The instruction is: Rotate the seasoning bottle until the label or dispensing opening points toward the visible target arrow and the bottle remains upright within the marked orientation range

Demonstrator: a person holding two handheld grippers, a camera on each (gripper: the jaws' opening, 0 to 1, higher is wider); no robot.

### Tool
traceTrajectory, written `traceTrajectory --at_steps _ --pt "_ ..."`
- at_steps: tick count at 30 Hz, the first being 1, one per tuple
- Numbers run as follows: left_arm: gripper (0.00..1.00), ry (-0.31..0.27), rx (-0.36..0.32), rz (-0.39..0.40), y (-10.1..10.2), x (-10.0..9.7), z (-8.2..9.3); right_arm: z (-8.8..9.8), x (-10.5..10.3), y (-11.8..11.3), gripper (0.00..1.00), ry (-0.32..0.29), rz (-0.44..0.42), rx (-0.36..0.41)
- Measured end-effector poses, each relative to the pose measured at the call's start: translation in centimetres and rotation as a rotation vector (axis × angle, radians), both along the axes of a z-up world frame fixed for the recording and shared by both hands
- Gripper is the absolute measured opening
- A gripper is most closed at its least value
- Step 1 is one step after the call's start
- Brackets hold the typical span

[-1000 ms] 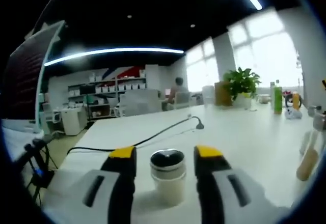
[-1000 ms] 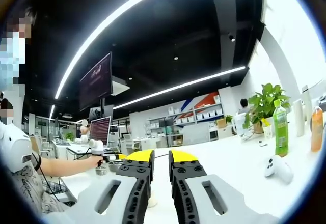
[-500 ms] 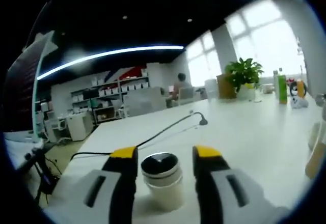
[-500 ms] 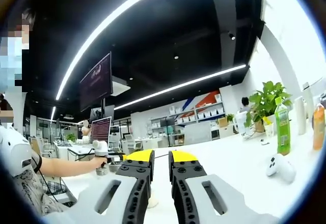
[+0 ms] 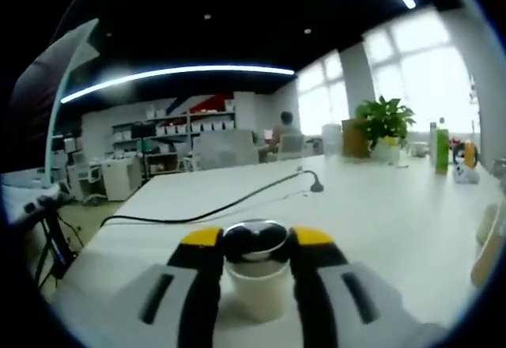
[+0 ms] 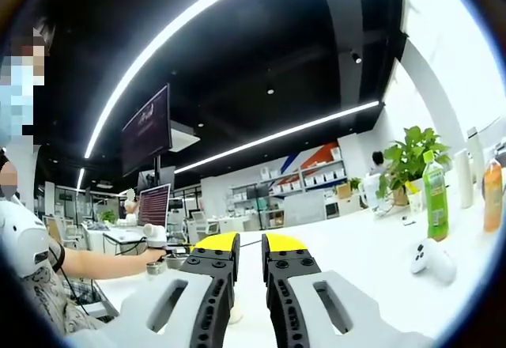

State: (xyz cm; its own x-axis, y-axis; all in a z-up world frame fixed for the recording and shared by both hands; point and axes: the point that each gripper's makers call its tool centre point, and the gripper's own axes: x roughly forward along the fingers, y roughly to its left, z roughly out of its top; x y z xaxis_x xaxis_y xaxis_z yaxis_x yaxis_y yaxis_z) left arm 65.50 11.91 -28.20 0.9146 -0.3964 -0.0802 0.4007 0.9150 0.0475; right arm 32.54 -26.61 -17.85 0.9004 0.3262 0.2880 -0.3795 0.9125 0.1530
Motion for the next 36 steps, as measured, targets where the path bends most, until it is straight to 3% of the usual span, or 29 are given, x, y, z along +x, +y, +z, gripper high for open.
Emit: traceTrajectory --at_steps 4,7,14,21,26,30,36 --pt "0.34 -0.007 -0.001 -0.02 0.2 -0.4 0.0 0.0 0.0 0.1 0.1 0.003 0.002 0.002" --pt "0.34 -0.013 -0.008 0.019 1.1 -0.4 0.0 0.1 0.0 0.1 0.1 0.002 0.005 0.001" --pt "0.33 0.0 -0.021 0.023 1.7 -1.9 0.4 0.5 0.0 -0.1 0.09 -0.002 0.002 0.011" --pt "0.33 -0.047 -0.044 0.001 2.9 -4.0 3.9 1.5 -0.5 0.4 0.09 -0.029 0.02 0.02" --pt "0.33 -0.03 -0.002 -0.038 3.6 -3.8 3.8 1.8 -0.9 0.5 0.09 -0.043 0.025 0.017" --pt "0.33 -0.013 -0.016 -0.081 4.0 -4.3 3.3 1.9 -1.1 0.5 0.09 -0.045 0.026 0.016" --pt "0.33 -0.003 -0.019 -0.138 3.5 -6.5 2.1 2.4 -1.5 0.6 0.09 -0.067 0.037 0.012"
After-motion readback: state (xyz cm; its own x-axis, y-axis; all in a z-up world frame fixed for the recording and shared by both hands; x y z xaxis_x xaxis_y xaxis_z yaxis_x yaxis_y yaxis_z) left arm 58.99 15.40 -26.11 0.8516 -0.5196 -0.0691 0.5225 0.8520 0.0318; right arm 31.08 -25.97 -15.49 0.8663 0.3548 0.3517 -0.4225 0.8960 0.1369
